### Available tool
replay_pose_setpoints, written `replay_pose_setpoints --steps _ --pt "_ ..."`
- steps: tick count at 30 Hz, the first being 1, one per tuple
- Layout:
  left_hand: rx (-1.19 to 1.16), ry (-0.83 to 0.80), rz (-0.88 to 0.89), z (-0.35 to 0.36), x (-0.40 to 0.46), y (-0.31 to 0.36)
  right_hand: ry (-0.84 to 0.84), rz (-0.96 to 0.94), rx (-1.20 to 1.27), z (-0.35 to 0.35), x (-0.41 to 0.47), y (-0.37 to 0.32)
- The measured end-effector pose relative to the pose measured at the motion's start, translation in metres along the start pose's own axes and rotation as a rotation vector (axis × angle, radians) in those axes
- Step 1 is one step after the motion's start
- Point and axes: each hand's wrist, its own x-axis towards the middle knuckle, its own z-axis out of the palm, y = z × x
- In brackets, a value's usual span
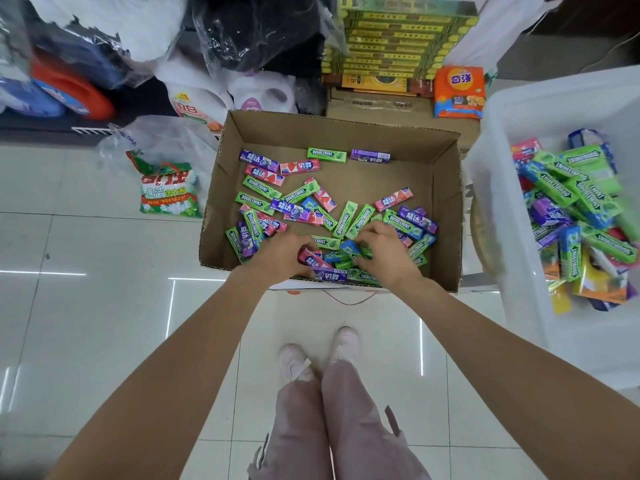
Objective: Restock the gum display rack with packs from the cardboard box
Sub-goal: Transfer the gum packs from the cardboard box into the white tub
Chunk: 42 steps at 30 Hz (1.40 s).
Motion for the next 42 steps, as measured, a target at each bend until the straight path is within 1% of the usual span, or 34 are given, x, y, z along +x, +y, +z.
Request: replay_pose_setpoints --steps 4,7,11,14,16,21,25,28,31,36,42 --pt "0.002 -0.006 -0.003 -0.001 0.001 0.002 -0.050 -0.011 0.003 -0.001 -0.001 -0.002" --pt "-0.057 0.049 0.010 0.000 -0.001 0.003 -0.049 -0.006 0.026 -0.001 -0.002 -0.005" --pt "-0.186 0.200 -0.006 -0.010 -0.009 0.006 0.010 0.016 0.087 -0.003 -0.004 -0.011" --pt "-0.372 0.321 -0.037 -0.017 -0.018 0.011 0.087 0.042 0.159 -0.012 -0.008 -0.020" --pt "-0.466 0.361 -0.052 -0.022 -0.024 0.016 0.136 0.064 0.204 -0.019 -0.012 -0.028" --pt "-0.616 0.429 -0.062 -0.034 -0.040 0.027 0.198 0.090 0.310 -0.042 -0.025 -0.048" --pt "-0.641 0.478 -0.071 -0.044 -0.043 0.041 0.238 0.098 0.368 -0.057 -0.033 -0.061" --pt "-0.612 0.541 -0.115 -0.052 -0.042 0.053 0.230 0.105 0.387 -0.062 -0.035 -0.067" --pt "-0.589 0.592 -0.116 -0.060 -0.043 0.065 0.254 0.097 0.400 -0.072 -0.040 -0.068" --pt "-0.662 0.625 -0.081 -0.075 -0.045 0.107 0.367 0.043 0.410 -0.112 -0.055 -0.058" --pt "-0.677 0.647 -0.014 -0.088 -0.038 0.200 0.467 -0.009 0.390 -0.187 -0.087 -0.021"
